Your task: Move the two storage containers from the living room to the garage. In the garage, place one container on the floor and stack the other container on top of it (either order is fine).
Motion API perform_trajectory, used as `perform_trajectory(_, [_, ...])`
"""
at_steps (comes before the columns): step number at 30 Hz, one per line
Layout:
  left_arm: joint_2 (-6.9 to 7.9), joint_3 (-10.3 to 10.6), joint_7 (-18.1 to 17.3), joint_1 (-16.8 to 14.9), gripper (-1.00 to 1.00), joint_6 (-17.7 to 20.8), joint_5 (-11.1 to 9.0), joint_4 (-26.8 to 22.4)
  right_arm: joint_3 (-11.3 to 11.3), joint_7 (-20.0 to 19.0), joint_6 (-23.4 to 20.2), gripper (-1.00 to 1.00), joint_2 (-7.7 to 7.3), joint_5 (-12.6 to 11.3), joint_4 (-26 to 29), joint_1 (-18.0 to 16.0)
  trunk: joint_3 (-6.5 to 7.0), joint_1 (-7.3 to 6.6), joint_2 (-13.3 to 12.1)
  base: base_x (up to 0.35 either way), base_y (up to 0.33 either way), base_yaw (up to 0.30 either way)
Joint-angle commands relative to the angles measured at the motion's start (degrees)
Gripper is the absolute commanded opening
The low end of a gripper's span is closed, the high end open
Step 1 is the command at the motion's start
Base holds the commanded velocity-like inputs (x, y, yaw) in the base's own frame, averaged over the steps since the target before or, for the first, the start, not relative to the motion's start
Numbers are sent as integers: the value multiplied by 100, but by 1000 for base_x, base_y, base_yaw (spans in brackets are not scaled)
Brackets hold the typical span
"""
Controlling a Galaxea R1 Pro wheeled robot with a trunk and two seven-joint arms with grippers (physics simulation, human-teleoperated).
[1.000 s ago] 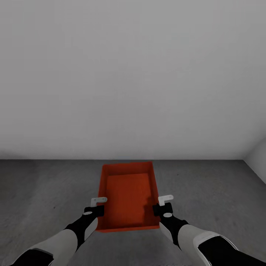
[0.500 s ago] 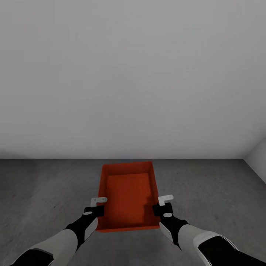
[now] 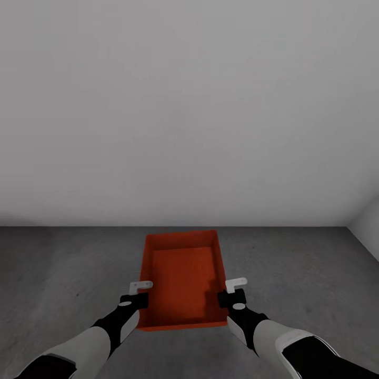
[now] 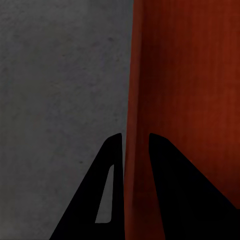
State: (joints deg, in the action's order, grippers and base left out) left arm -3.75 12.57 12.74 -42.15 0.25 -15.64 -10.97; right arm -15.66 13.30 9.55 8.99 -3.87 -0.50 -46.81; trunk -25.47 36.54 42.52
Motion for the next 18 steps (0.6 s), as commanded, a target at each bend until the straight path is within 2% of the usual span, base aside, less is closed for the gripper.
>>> perform_trajectory(1, [-3,-71,46,-4,-100,2,43,-213,61,22,21,-100,68,-116,-29,-3,-6,1,5,0,0,0])
perform_trajectory(18, [-3,-71,44,-4,-100,2,43,-213,54,18,21,-100,78,-123,-35,-3,-294,352,647,0,0,-8])
